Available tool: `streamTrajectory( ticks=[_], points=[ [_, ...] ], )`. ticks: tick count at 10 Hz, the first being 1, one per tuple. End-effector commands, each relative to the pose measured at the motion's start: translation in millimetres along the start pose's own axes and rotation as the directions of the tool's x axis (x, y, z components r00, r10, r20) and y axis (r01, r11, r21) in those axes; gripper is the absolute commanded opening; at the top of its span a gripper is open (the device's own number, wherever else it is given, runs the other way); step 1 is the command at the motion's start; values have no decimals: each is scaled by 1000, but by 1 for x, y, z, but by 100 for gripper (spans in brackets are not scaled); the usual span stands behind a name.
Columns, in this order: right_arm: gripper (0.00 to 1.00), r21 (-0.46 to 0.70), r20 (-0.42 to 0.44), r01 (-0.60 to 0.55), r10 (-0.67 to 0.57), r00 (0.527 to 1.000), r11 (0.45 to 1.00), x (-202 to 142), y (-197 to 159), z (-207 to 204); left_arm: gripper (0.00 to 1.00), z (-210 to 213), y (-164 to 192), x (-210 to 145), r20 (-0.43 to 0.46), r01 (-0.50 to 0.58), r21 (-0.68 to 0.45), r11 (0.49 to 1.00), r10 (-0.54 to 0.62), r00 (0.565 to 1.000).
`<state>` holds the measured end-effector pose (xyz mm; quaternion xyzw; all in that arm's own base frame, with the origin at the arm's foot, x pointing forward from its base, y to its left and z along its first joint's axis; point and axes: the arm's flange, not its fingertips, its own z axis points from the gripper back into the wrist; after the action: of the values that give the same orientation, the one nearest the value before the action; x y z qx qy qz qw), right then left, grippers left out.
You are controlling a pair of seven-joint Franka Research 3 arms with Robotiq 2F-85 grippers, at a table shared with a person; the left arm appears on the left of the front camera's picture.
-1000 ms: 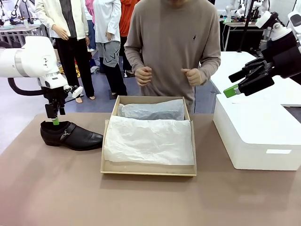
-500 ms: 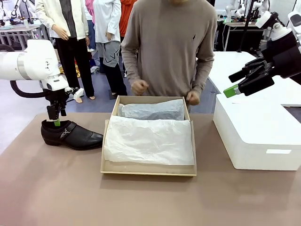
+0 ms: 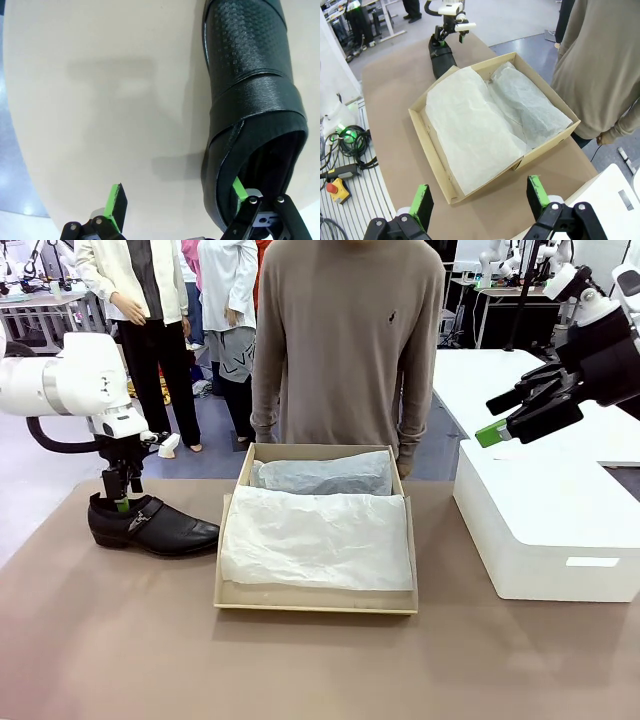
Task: Pack the shoes into the box.
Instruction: Place the other shoe of the Shoes into the Shoes Box.
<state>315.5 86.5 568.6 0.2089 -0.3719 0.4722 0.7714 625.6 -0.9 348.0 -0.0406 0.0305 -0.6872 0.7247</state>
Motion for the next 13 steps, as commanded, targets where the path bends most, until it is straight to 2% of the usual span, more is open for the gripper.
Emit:
streamTrajectory(
  ticks=[1, 5, 8, 10, 13],
  points=[
    [100, 16, 24, -20, 20, 1000, 1000, 1, -3, -2, 100, 22, -8, -3, 0, 13, 31, 999, -13, 1000],
    [100, 16, 24, -20, 20, 1000, 1000, 1, -3, -2, 100, 39, -16, 1, -3, 19, 75, 997, -19, 1000],
    [100, 16, 24, -20, 20, 1000, 1000, 1, -3, -2, 100, 26, -11, 2, 0, 27, 86, 996, -28, 1000],
    [100, 16, 24, -20, 20, 1000, 1000, 1, -3, -2, 100, 19, -11, 1, -23, 79, 137, 987, -77, 997],
    [100, 16, 24, -20, 20, 1000, 1000, 1, -3, -2, 100, 11, -7, -1, -20, 95, 137, 986, -93, 995]
  ],
)
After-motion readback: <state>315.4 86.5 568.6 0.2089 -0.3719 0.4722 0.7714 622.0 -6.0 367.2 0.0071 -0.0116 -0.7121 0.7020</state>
